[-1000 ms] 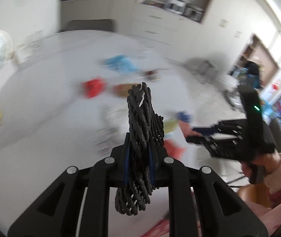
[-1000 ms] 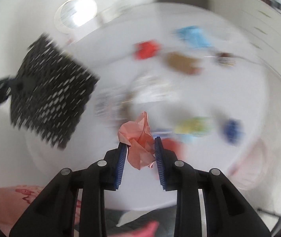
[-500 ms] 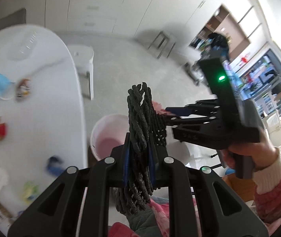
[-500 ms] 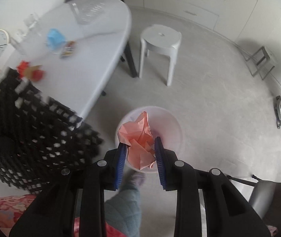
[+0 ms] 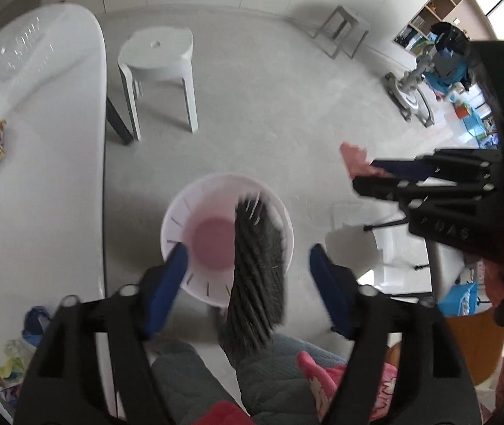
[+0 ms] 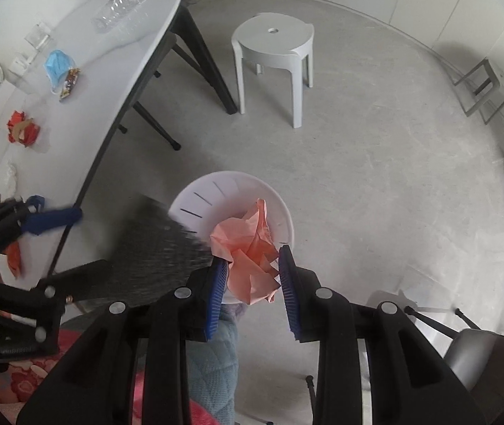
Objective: Collect trash
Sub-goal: 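Carry both items over the white bin and open both tools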
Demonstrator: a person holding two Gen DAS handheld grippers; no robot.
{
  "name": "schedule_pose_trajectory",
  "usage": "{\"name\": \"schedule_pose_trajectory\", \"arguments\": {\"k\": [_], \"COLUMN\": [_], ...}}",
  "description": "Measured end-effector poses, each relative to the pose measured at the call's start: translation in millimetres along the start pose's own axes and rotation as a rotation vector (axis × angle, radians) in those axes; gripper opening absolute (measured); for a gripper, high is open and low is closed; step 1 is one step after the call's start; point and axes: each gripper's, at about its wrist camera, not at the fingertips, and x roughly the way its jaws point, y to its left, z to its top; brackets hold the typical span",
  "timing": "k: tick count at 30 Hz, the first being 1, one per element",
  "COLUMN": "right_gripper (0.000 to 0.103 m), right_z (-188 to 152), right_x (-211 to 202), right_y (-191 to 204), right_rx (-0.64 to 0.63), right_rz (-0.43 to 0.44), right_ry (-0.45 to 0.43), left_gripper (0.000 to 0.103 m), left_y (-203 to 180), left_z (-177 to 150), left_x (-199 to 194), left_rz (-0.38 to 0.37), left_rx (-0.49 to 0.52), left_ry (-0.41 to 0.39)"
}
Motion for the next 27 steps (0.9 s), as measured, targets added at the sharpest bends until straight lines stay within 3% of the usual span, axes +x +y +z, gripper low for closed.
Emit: {"name": "schedule_pose_trajectory", "arguments": {"k": [6,14,15,16,19,22,27], "right_gripper": [0.032,0.033,0.043,0.062,0.082,0.091,0.092], "right_z": [4.4,9.8,10.2,10.6,14.5,22.7,42.6], "right_x": [7.3,49.3,55.5,64.6,71.7,62.9,20.6], "right_y": [4.0,29.7,33.6,38.6,50.7,56.4,68.9], "right_rx": [-0.029,-0.083,-0.088,-0.093,-0.106,-0.106,-0.104], "right_rz": [0.043,0.1,0.105,0.104,0.097,0.092,0.076], "right_ry": [0.006,0.082,0.1,0.134,0.151,0.126,0.013], "left_gripper": [0.082,0.084,0.084,0.084,0.084,0.084,0.084], "left_y": [6.1,13.3,15.2,18.9,24.7,32.8,47.9], "left_z": [-0.3,-1.2,-1.9,-4.5,-6.9,-10.1,-20.8], "left_x": [-29.0,-71.4,-75.9,-81.7,-91.9,-100.6,-119.3], "left_rz": [0.069,0.146,0.152,0.158,0.177,0.193,0.221], "left_rx": [-0.004,-0.038,-0.049,-0.062,-0.096,-0.136,-0.192], "left_ry": [-0.052,-0.135,-0.144,-0.156,-0.175,-0.196,-0.234]}}
